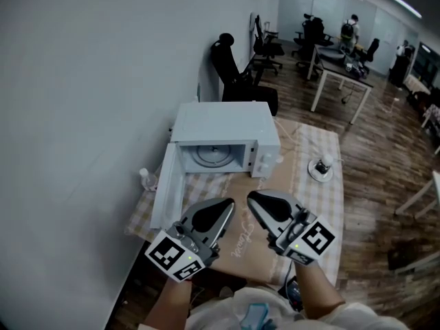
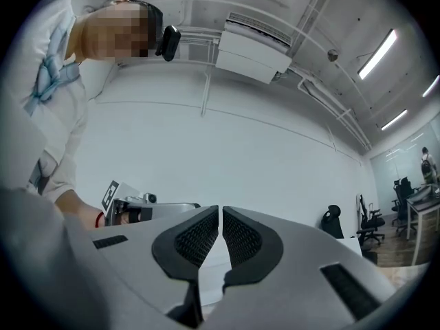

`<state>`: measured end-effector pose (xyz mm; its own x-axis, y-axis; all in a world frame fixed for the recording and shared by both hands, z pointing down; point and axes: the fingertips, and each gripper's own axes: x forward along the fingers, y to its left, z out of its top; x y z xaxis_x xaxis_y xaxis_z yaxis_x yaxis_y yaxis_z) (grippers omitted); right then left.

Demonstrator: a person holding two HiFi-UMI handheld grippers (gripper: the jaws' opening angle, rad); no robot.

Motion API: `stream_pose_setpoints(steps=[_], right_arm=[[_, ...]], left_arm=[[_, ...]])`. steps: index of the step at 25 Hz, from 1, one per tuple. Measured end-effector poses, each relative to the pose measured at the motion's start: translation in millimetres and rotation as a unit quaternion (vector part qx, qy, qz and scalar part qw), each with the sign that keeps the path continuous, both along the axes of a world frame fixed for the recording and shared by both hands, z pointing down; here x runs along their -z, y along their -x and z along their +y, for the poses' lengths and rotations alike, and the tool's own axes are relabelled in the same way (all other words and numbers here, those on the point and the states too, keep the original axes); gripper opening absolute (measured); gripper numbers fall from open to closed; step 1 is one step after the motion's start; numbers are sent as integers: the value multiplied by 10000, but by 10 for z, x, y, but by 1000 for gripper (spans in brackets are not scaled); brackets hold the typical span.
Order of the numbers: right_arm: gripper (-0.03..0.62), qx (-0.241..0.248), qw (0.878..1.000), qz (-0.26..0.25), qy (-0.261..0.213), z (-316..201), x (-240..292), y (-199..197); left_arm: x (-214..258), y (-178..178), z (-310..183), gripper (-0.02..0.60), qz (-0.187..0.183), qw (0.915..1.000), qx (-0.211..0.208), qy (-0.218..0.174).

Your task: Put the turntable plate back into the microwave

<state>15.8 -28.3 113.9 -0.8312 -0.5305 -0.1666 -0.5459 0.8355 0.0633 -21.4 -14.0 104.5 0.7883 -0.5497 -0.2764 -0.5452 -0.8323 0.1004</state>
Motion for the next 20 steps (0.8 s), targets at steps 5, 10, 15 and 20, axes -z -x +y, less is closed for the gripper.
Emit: stream_pose_setpoints(steps=[5, 10, 15, 20], right_arm=[[40, 101, 9999, -10, -124, 25, 99, 73], [40, 206, 9998, -61, -33, 98, 75, 149], [40, 306, 9995, -101, 37, 146, 63, 210], [40, 319, 9995, -85, -30, 144, 103, 237]], left_arm=[[91, 58, 6, 0, 18, 9999, -111, -19], [114, 68, 64, 1, -107, 9998, -173, -76], [152, 74, 140, 1, -89, 9997, -184, -145], [151, 102, 144, 1, -88, 9998, -130, -125]])
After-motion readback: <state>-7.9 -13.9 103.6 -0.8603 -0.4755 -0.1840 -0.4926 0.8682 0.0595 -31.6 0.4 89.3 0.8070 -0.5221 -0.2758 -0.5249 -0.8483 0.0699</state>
